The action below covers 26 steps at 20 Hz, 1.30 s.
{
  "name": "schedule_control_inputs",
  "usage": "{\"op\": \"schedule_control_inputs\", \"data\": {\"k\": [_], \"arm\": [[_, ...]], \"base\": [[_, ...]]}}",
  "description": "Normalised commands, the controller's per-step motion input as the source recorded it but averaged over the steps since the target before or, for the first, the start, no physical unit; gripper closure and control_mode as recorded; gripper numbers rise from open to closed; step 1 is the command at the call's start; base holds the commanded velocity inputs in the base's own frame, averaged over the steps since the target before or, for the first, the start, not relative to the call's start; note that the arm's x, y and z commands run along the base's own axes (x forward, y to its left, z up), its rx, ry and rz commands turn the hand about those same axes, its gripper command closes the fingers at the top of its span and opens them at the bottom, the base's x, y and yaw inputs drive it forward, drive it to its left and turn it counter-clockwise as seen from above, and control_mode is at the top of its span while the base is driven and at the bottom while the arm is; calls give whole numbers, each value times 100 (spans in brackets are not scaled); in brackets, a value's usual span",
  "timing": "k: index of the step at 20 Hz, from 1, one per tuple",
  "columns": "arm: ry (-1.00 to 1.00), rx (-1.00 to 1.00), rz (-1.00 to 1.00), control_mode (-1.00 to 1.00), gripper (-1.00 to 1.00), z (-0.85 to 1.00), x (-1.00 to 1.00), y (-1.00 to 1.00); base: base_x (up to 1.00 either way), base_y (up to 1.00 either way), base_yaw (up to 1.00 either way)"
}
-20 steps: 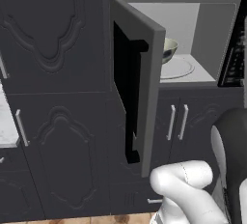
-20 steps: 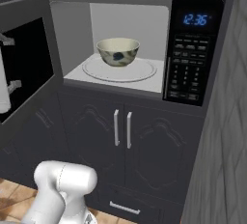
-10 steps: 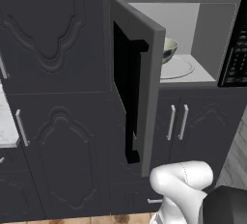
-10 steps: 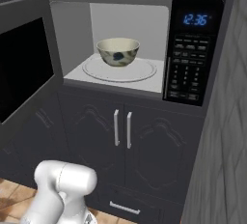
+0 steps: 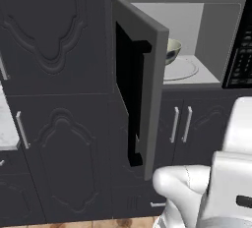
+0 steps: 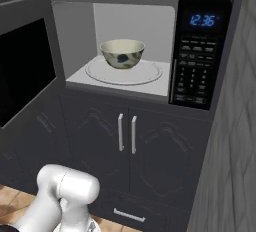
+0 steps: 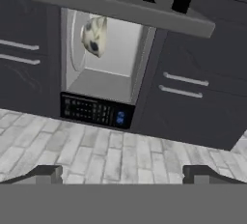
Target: Pick the avocado from the sink and place it in the bowl. Then pick the bowl and place it in the microwave. Then close the microwave door and press the start button.
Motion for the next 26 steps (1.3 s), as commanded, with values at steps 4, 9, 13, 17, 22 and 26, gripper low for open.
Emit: {"op": "schedule_control_inputs", "data": {"k": [4, 9, 13, 17, 22, 26], "arm": [[0, -13, -17, -100, -100, -49, 17, 96], [0, -12, -10, -100, -100, -71, 83, 77], [0, -6, -5, -100, -100, -71, 99, 44], [2, -2, -1, -100, -100, -56, 100, 18], [4, 0, 0, -100, -100, -28, 95, 1], [20, 0, 0, -100, -100, 1, 52, -14]], "base": [[0, 0, 0], [0, 0, 0], [0, 0, 0], [0, 0, 0], [0, 0, 0], [0, 0, 0]]}}
